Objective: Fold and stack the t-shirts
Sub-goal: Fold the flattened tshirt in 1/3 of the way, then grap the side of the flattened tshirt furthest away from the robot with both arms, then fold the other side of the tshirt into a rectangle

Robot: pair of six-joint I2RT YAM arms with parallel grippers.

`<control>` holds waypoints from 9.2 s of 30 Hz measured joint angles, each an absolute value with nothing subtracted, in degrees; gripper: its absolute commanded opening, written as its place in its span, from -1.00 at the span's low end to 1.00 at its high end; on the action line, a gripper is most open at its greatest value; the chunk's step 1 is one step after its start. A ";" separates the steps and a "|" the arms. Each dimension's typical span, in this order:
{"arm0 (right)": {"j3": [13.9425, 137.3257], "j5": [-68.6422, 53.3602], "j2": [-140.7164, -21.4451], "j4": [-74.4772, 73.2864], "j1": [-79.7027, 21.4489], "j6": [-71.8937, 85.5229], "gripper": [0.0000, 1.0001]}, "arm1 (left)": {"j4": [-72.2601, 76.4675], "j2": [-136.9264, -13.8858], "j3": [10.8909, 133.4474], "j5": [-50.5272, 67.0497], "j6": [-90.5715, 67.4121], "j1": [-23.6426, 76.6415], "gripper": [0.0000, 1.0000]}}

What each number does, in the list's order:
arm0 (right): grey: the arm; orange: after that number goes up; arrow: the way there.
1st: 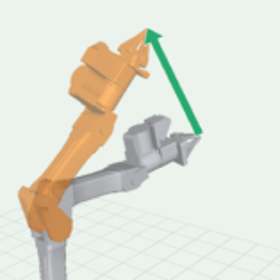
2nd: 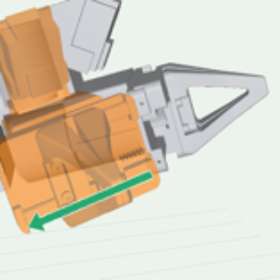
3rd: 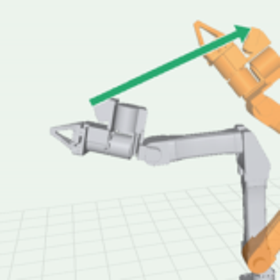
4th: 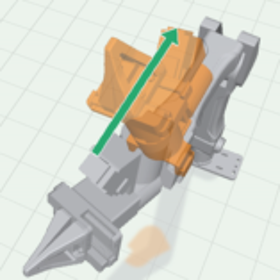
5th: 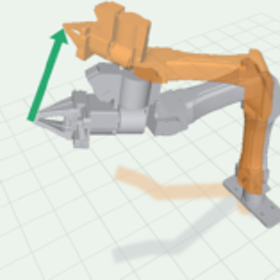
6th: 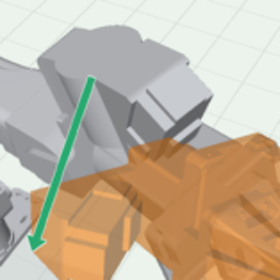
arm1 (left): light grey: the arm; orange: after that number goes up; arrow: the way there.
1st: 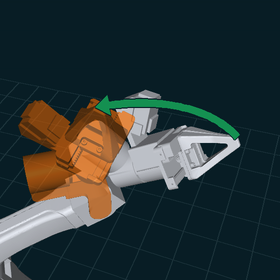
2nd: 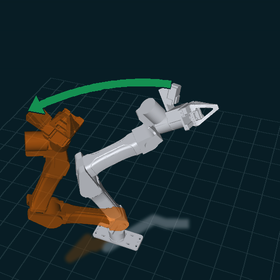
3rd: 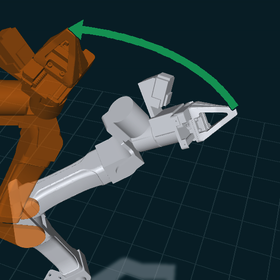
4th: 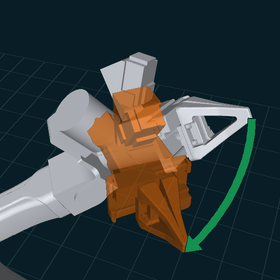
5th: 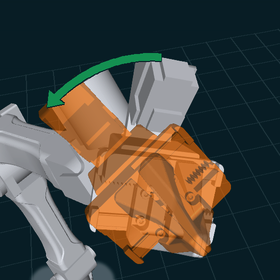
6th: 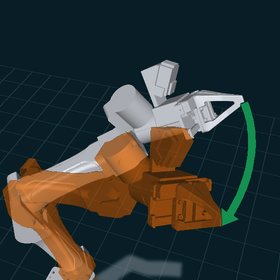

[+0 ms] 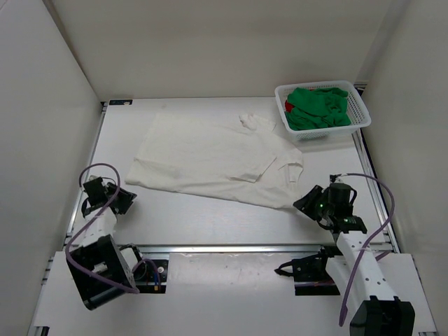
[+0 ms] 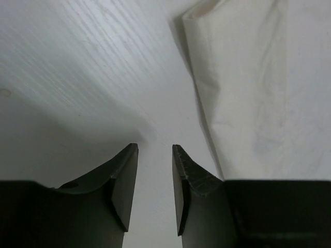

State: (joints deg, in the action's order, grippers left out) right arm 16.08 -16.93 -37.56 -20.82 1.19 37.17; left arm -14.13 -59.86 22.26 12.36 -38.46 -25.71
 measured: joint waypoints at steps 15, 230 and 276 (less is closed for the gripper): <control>25.58 -19.14 -45.06 -23.38 -16.12 27.42 -0.19 | 3.33 -77.56 24.29 17.04 -50.72 -25.67 -0.14; 103.46 -12.08 -120.33 -20.32 -17.96 13.45 -1.00 | -32.18 -133.12 107.37 -7.20 -24.29 -8.45 -0.12; 44.34 -6.66 -58.54 -15.31 -25.50 21.30 -1.00 | -22.33 -94.96 68.60 -0.45 -27.49 -12.60 -0.98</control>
State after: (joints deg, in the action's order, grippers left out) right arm 44.34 -6.66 -58.54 -15.31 -25.50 21.30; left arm -22.33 -94.96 68.60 -0.45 -27.49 -12.60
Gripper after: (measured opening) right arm 0.022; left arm 0.025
